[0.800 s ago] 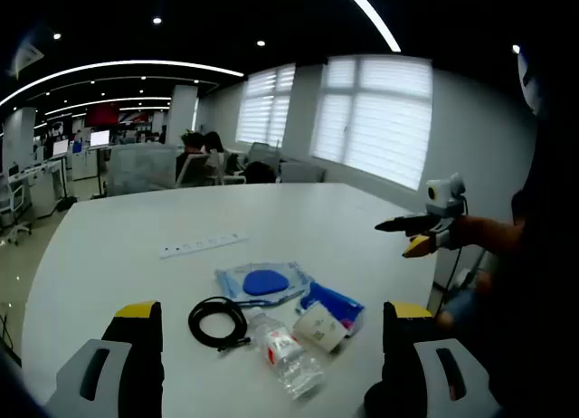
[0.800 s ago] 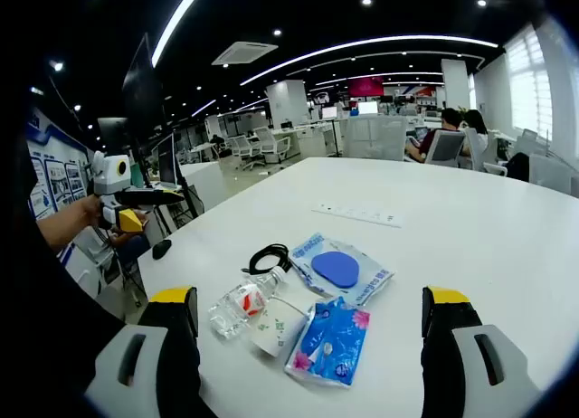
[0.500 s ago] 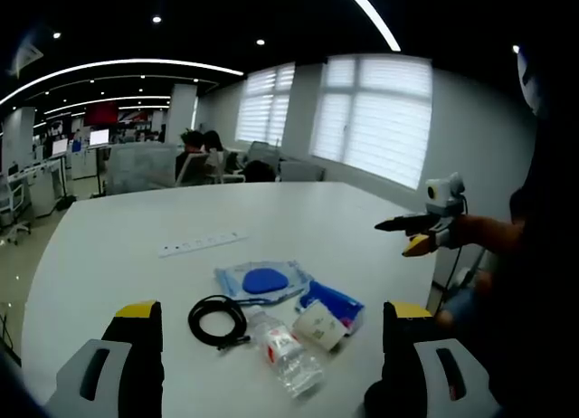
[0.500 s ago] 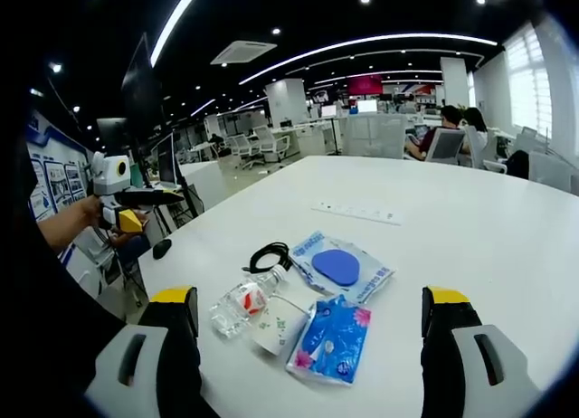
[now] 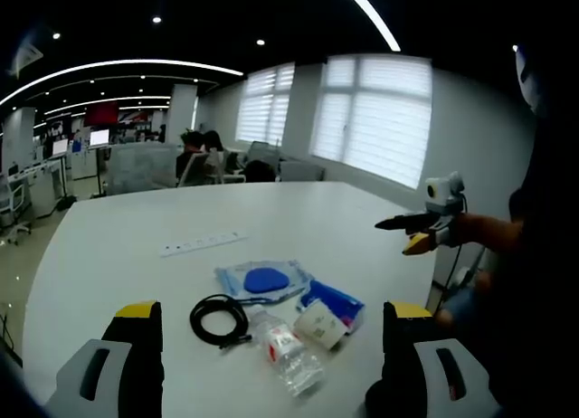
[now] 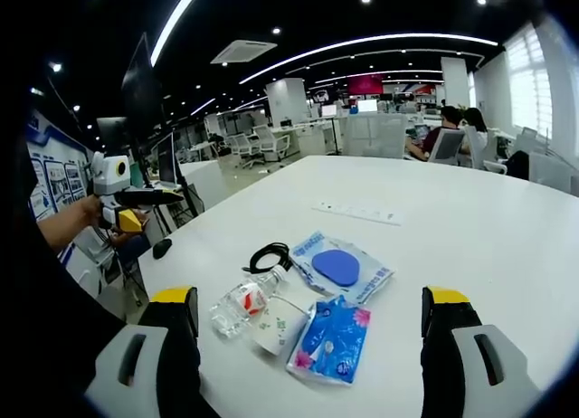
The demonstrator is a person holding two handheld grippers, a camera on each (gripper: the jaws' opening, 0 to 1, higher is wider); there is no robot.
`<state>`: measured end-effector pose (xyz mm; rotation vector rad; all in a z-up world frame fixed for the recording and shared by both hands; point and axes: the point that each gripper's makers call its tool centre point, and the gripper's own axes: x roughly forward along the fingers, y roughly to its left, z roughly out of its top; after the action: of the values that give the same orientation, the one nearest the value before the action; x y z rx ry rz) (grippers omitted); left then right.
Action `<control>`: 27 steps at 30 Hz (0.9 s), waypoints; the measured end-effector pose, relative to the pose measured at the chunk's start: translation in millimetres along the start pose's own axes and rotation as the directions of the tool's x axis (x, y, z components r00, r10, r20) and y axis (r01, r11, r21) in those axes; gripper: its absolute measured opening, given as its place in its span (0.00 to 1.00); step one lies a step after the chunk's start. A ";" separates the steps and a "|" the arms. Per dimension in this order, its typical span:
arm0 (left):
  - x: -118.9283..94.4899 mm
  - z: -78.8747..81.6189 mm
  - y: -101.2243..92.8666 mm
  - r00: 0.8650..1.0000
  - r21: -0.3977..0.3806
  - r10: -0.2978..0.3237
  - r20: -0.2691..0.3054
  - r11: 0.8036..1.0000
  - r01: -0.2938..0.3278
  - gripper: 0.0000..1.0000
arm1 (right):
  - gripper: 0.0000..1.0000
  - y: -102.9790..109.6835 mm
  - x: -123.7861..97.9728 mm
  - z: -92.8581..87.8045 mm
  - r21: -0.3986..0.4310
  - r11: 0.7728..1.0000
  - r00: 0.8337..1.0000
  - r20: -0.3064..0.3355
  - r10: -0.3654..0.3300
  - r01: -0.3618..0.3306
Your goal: Arrange the tabletop items into an orderly group along one side of the table until the central work area is clear of visible clutter.
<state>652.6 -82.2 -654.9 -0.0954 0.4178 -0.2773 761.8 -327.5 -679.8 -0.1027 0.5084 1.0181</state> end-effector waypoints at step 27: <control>0.3 -2.4 -2.9 1.000 0.018 -0.023 -0.020 1.000 0.023 1.00 | 0.98 -3.2 -3.2 -7.0 0.029 1.000 1.000 -0.009 -0.010 0.010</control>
<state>651.2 -85.1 -656.8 -0.0802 0.4338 -0.3050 760.6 -333.9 -685.0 -0.0841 0.5298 1.0008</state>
